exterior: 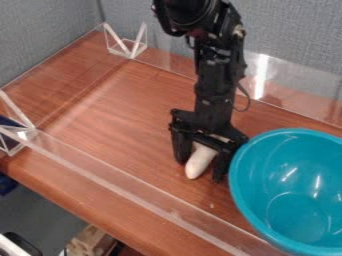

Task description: Put the mushroom in the blue bowl

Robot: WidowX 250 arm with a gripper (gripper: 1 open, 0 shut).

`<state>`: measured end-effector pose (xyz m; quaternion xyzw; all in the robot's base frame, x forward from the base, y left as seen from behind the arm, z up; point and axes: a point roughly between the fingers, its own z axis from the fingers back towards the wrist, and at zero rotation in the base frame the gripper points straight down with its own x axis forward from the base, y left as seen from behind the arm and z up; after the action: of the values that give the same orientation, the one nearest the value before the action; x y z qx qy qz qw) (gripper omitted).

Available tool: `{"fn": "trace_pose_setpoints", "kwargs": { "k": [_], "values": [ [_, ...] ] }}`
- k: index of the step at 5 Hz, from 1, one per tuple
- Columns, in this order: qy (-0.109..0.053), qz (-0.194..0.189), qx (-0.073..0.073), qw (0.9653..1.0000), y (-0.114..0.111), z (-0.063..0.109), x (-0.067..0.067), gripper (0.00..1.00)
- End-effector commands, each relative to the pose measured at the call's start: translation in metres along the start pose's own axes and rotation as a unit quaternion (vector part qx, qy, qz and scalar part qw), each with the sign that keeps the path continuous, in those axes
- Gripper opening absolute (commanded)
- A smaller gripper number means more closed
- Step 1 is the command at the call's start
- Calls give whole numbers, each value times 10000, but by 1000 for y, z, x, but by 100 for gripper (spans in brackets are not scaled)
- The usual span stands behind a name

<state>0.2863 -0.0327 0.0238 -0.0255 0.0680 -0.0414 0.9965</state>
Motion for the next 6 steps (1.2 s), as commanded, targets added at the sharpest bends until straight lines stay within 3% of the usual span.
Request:
{"fn": "trace_pose_setpoints", "kwargs": {
  "k": [1, 2, 4, 5, 6],
  "values": [
    [-194, 1, -3, 9998, 4, 9, 11, 0],
    [-236, 51, -9, 9997, 7, 10, 13, 100],
    [-184, 107, 15, 9998, 13, 11, 17, 100],
    [-145, 117, 24, 9998, 15, 11, 19, 0],
    [-117, 135, 43, 9998, 18, 11, 20, 0]
  ]
}}
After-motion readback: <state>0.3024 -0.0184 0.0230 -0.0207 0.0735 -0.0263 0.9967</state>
